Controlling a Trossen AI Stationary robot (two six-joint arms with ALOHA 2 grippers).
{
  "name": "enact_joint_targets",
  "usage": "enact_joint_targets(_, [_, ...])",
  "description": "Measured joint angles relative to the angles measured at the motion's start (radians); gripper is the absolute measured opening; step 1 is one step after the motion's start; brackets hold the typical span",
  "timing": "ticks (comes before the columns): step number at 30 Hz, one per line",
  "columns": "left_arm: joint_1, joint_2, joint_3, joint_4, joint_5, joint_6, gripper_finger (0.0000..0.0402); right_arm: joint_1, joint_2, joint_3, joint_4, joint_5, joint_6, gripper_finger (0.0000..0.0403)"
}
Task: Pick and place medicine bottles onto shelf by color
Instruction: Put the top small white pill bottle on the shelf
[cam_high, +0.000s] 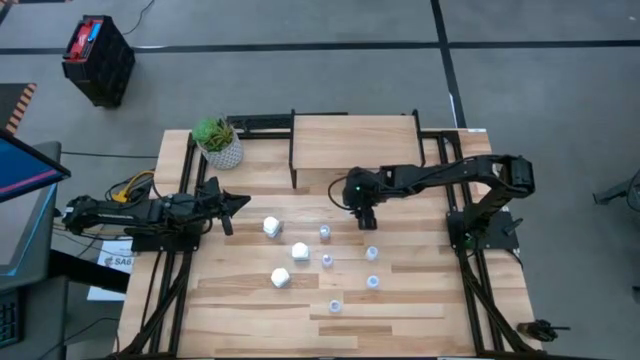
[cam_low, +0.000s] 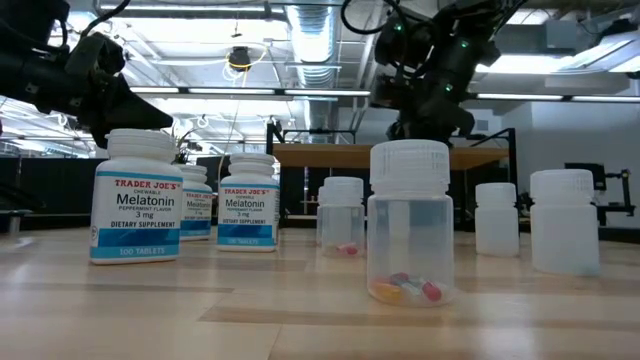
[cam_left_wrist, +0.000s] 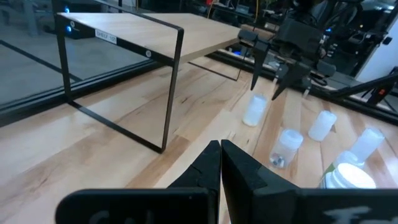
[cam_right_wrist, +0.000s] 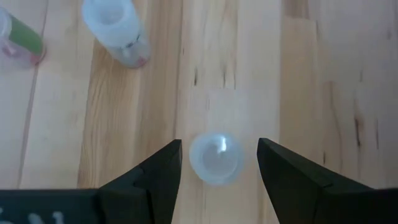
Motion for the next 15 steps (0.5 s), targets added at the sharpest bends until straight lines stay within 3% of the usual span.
enact_joint_targets(15, [0.0, 0.008, 0.0, 0.003, -0.011, 0.028, 0.0, 0.0, 0.129, 0.02, -0.005, 0.017, 0.003, 0.0235])
